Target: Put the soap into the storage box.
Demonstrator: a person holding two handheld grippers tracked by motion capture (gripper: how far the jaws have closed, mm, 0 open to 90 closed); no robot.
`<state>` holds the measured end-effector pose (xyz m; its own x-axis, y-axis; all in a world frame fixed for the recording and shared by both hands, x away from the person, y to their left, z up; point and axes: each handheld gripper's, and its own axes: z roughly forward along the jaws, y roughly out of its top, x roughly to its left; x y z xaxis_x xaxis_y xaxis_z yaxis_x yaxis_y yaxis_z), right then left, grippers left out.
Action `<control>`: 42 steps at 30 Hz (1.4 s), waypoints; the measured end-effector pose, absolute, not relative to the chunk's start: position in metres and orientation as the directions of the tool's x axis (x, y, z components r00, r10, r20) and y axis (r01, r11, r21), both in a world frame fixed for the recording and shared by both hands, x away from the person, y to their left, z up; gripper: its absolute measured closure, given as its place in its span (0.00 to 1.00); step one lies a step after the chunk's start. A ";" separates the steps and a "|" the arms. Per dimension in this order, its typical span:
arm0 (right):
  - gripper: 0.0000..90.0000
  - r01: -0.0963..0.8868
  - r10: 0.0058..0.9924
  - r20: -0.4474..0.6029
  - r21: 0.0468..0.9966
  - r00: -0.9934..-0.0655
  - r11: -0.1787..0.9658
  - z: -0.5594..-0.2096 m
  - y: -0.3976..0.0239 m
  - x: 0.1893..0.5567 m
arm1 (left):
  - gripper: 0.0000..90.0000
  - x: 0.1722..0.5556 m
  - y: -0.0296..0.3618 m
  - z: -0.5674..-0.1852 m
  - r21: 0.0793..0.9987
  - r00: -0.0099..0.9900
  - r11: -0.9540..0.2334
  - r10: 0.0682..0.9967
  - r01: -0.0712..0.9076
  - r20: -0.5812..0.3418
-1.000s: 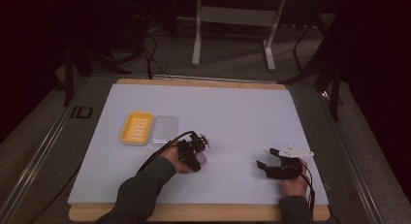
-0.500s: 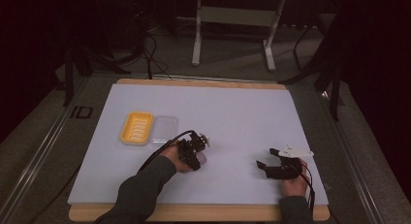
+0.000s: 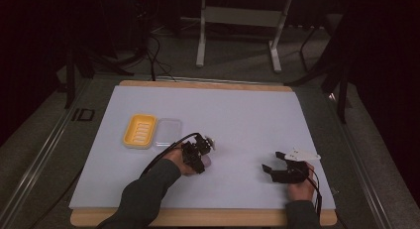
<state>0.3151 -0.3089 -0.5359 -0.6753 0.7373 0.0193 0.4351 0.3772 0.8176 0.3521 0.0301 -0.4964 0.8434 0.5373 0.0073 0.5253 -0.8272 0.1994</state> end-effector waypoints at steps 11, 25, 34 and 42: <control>0.22 0.435 0.738 0.019 0.818 -0.675 0.377 -0.536 -0.309 0.315 | 0.55 0.356 0.036 -0.494 0.206 0.831 -0.814 0.557 0.543 0.014; 0.22 0.435 0.738 0.019 0.817 -0.675 0.377 -0.536 -0.309 0.315 | 0.56 0.359 0.043 -0.488 0.206 0.816 -0.804 0.577 0.558 0.042; 0.22 0.435 0.737 0.018 0.817 -0.675 0.378 -0.536 -0.309 0.315 | 0.56 0.361 0.050 -0.484 0.215 0.805 -0.793 0.592 0.571 0.046; 0.22 0.435 0.738 0.018 0.817 -0.675 0.378 -0.536 -0.309 0.315 | 0.56 0.362 0.055 -0.477 0.219 0.803 -0.793 0.593 0.569 0.060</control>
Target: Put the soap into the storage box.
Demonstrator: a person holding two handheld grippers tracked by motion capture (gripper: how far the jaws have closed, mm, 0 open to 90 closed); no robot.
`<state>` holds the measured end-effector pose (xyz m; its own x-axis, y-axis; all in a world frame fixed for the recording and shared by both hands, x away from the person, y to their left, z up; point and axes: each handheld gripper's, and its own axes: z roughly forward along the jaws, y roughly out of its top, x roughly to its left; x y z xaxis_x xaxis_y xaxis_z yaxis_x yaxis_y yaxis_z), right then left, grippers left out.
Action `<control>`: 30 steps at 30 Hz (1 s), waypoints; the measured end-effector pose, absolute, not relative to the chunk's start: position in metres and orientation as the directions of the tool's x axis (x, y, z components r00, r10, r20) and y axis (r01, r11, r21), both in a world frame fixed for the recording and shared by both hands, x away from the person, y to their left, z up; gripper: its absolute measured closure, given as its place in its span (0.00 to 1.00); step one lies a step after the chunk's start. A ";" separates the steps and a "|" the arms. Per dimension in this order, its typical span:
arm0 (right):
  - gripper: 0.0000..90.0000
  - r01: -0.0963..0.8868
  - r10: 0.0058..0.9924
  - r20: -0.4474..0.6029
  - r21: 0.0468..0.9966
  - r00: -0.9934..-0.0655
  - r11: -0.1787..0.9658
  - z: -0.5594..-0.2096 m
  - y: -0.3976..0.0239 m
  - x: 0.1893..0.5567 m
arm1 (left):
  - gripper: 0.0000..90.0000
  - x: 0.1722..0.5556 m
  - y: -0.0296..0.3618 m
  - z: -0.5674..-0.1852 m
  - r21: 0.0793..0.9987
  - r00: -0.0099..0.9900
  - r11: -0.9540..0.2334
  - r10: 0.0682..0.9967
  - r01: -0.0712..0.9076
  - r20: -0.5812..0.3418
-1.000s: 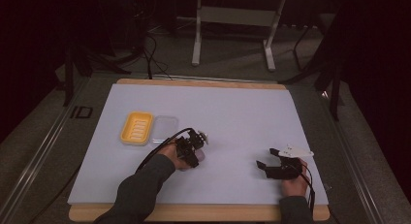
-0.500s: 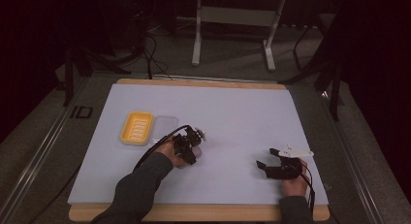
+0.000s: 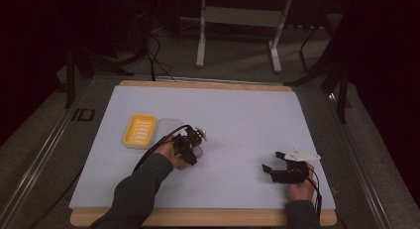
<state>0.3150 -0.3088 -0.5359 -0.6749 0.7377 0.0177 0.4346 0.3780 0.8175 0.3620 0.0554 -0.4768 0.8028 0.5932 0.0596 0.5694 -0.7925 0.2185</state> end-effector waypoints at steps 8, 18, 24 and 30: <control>0.22 0.435 0.738 0.018 0.817 -0.674 0.377 -0.536 -0.309 0.315 | 0.56 0.364 0.062 -0.470 0.232 0.791 -0.778 0.610 0.584 0.055; 0.22 0.434 0.738 0.017 0.817 -0.675 0.379 -0.536 -0.309 0.315 | 0.56 0.367 0.073 -0.465 0.243 0.772 -0.756 0.634 0.608 0.041; 0.22 0.435 0.738 0.018 0.817 -0.675 0.378 -0.536 -0.309 0.315 | 0.56 0.369 0.080 -0.459 0.251 0.759 -0.742 0.650 0.622 0.039; 0.22 0.435 0.738 0.018 0.817 -0.675 0.378 -0.536 -0.309 0.315 | 0.56 0.370 0.088 -0.455 0.260 0.747 -0.728 0.664 0.634 0.038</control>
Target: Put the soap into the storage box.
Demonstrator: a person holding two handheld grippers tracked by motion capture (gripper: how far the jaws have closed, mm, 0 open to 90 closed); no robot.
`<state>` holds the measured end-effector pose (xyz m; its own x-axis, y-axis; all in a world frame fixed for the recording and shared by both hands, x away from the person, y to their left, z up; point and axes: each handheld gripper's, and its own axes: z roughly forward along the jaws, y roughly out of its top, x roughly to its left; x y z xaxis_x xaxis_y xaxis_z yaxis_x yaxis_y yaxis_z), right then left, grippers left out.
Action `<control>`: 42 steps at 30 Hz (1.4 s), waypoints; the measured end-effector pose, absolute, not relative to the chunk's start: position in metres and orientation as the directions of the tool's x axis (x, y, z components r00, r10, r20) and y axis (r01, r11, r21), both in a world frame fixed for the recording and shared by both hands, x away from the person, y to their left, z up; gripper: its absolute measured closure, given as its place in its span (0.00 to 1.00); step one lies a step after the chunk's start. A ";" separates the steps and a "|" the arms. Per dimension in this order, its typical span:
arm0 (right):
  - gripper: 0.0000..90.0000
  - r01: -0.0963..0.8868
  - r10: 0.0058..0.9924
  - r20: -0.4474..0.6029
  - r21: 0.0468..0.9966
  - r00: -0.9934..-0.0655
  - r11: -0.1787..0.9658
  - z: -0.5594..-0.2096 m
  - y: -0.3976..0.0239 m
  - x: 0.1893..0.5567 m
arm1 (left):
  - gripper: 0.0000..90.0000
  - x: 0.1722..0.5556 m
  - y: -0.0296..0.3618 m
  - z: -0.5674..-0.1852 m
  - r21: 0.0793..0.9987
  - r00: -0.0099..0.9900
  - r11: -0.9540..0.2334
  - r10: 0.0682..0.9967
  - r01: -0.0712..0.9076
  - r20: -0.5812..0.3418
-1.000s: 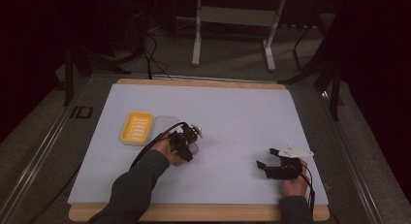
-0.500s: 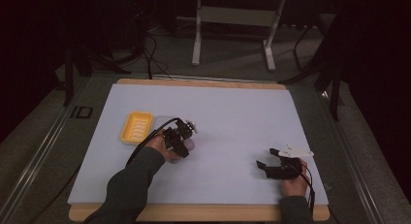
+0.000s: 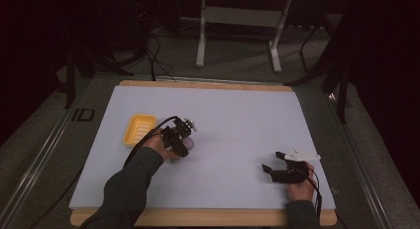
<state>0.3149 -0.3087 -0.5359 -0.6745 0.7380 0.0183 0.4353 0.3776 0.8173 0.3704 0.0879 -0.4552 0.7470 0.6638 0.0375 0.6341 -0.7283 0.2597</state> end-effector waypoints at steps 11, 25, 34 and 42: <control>0.22 0.433 0.738 0.017 0.819 -0.674 0.376 -0.536 -0.309 0.315 | 0.56 0.375 0.103 -0.449 0.282 0.718 -0.691 0.696 0.665 0.013; 0.22 0.433 0.738 0.017 0.819 -0.674 0.377 -0.536 -0.309 0.315 | 0.56 0.381 0.127 -0.447 0.279 0.668 -0.643 0.744 0.713 0.005; 0.22 0.433 0.738 0.017 0.819 -0.674 0.376 -0.536 -0.309 0.315 | 0.56 0.385 0.138 -0.443 0.287 0.639 -0.612 0.769 0.737 0.000; 0.22 0.433 0.739 0.017 0.819 -0.674 0.376 -0.536 -0.309 0.315 | 0.56 0.388 0.146 -0.440 0.287 0.618 -0.593 0.786 0.753 0.004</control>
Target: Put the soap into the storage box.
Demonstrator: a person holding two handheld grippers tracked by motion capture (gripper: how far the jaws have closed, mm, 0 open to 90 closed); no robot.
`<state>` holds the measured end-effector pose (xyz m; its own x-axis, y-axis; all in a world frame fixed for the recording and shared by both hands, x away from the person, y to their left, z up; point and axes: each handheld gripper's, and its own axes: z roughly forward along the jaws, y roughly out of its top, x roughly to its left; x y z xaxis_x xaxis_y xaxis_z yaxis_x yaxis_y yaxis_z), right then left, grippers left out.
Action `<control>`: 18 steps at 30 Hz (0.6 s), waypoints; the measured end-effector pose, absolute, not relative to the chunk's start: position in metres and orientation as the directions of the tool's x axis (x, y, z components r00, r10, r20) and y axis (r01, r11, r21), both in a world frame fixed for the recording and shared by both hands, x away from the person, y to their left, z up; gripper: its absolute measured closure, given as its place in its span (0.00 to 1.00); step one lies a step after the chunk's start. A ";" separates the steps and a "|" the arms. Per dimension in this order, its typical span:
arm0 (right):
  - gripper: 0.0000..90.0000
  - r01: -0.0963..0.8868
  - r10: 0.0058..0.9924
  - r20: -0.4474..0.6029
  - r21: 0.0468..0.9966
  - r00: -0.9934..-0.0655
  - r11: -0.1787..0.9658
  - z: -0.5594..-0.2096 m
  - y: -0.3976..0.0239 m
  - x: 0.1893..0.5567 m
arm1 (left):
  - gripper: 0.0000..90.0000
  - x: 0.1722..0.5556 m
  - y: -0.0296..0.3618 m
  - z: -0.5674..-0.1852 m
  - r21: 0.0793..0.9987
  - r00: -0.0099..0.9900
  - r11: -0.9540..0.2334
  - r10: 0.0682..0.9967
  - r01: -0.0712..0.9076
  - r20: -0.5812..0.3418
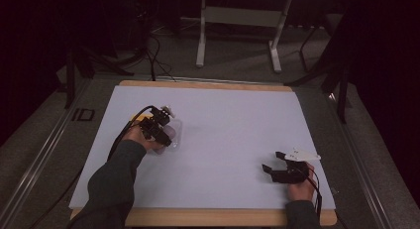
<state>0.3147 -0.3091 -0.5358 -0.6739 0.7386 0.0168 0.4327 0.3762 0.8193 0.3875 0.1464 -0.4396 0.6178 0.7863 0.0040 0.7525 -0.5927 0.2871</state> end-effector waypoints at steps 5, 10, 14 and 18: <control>0.22 0.432 0.738 0.016 0.820 -0.674 0.376 -0.536 -0.309 0.315 | 0.56 0.389 0.153 -0.437 0.290 0.598 -0.575 0.802 0.765 0.015; 0.22 0.432 0.739 0.016 0.819 -0.674 0.377 -0.536 -0.309 0.315 | 0.56 0.391 0.161 -0.436 0.294 0.579 -0.553 0.815 0.779 0.000; 0.22 0.433 0.739 0.017 0.819 -0.674 0.376 -0.536 -0.309 0.315 | 0.56 0.393 0.165 -0.437 0.291 0.565 -0.541 0.825 0.789 0.002; 0.22 0.433 0.739 0.017 0.819 -0.674 0.376 -0.536 -0.309 0.315 | 0.56 0.395 0.168 -0.437 0.292 0.549 -0.524 0.836 0.800 -0.005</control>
<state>0.3147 -0.3090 -0.5358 -0.6736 0.7389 0.0167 0.4332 0.3764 0.8189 0.3952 0.1683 -0.4368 0.5494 0.8355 -0.0053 0.7999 -0.5241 0.2924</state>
